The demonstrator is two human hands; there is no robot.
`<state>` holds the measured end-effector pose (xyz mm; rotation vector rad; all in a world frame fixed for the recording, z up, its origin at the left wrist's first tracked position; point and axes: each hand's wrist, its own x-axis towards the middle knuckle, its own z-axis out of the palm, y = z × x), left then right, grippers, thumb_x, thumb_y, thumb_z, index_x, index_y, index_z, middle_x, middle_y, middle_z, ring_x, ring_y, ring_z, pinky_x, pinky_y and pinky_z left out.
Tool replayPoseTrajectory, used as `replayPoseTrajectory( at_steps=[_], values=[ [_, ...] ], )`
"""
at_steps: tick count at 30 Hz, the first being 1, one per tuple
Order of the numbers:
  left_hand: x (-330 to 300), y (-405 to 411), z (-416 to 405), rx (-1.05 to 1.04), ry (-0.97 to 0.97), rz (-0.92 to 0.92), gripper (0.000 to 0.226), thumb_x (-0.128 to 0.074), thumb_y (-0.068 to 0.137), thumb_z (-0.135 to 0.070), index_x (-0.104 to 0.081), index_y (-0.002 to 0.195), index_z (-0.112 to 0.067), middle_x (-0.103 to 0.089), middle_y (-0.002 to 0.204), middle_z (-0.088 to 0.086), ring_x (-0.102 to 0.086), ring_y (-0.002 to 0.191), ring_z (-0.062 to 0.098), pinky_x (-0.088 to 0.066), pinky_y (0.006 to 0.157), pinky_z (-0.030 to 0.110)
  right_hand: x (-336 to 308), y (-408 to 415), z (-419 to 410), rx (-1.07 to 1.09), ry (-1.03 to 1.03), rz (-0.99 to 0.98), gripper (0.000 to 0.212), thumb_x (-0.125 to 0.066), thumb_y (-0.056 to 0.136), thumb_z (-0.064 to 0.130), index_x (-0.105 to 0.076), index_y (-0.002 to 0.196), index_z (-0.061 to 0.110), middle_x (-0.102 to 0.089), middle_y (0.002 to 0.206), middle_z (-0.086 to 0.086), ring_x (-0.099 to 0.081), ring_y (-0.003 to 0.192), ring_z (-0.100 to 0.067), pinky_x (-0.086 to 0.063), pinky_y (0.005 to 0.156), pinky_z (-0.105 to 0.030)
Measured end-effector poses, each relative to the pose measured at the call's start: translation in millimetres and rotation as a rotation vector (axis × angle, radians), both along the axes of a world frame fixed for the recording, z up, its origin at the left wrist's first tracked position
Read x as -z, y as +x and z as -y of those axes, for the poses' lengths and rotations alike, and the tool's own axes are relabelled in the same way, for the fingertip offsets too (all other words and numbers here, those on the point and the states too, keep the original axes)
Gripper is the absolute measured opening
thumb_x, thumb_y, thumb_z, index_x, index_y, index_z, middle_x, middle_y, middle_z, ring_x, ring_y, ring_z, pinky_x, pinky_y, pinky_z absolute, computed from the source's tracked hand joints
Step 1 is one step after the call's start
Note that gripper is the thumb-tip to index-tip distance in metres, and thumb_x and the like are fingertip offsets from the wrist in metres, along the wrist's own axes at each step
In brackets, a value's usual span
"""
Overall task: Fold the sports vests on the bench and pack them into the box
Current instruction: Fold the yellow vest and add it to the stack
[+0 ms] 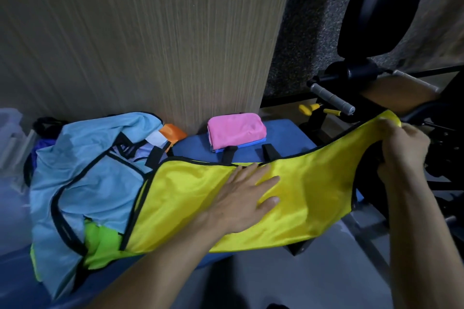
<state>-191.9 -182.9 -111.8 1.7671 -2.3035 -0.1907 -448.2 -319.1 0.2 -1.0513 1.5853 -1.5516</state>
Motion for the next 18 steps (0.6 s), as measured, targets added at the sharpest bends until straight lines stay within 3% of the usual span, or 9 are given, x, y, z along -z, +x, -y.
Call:
replayPoseTrajectory(
  at_steps=[4,7,9,12,14,18],
  values=[
    [7,43,-12,-0.079,-0.084,0.132,0.064,-0.018,0.098,-0.059,-0.053,0.145,-0.032,-0.049,0.15,-0.003,-0.042,0.138,0.024,-0.034,0.115,0.041,-9,31,-12,-0.186,0.016,-0.086,0.023,-0.071,0.085,0.034,-0.061,0.076,0.015,-0.051,0.072,-0.012,-0.048,0.068,-0.023,-0.039,0.061,-0.038],
    [7,68,-19,-0.116,-0.093,0.133,0.064,-0.02,0.1,-0.058,-0.053,0.146,-0.028,-0.05,0.15,-0.002,-0.043,0.137,0.023,-0.034,0.115,0.04,-16,66,-24,-0.364,0.042,-0.191,0.028,-0.07,0.09,0.027,-0.053,0.071,0.015,-0.041,0.065,-0.01,-0.041,0.058,-0.022,-0.038,0.054,-0.035],
    [-2,81,-25,-0.123,-0.134,0.059,0.052,-0.032,0.104,-0.05,-0.057,0.143,-0.027,-0.054,0.146,-0.004,-0.046,0.134,0.02,-0.037,0.112,0.037,-20,96,-36,-0.478,0.059,-0.231,0.029,-0.068,0.092,0.022,-0.053,0.067,0.017,-0.042,0.064,-0.005,-0.045,0.057,-0.019,-0.045,0.047,-0.029],
    [-23,99,-38,-0.2,-0.178,-0.223,0.027,-0.053,0.103,-0.022,-0.07,0.124,-0.026,-0.071,0.114,-0.011,-0.063,0.106,0.01,-0.05,0.091,0.03,-19,148,-58,-0.638,0.078,-0.255,0.022,-0.069,0.091,0.018,-0.059,0.071,0.018,-0.043,0.053,0.005,-0.046,0.049,-0.014,-0.048,0.04,-0.028],
    [-34,113,-45,-0.372,-0.066,-0.594,0.025,-0.053,0.103,-0.011,-0.073,0.114,-0.021,-0.076,0.094,-0.006,-0.07,0.082,0.01,-0.057,0.076,0.031,-11,184,-72,-0.728,0.108,-0.29,0.017,-0.069,0.09,0.017,-0.061,0.075,0.017,-0.041,0.04,0.013,-0.049,0.038,-0.011,-0.055,0.043,-0.034],
    [-52,129,-55,-0.597,0.097,-1.161,0.026,-0.043,0.107,-0.01,-0.068,0.113,-0.003,-0.074,0.094,0.017,-0.072,0.071,0.023,-0.059,0.067,0.035,16,247,-102,-0.878,0.138,-0.419,0.008,-0.068,0.086,0.019,-0.066,0.091,0.013,-0.06,0.058,0.001,-0.065,0.042,-0.024,-0.062,0.058,-0.049]
  ],
)
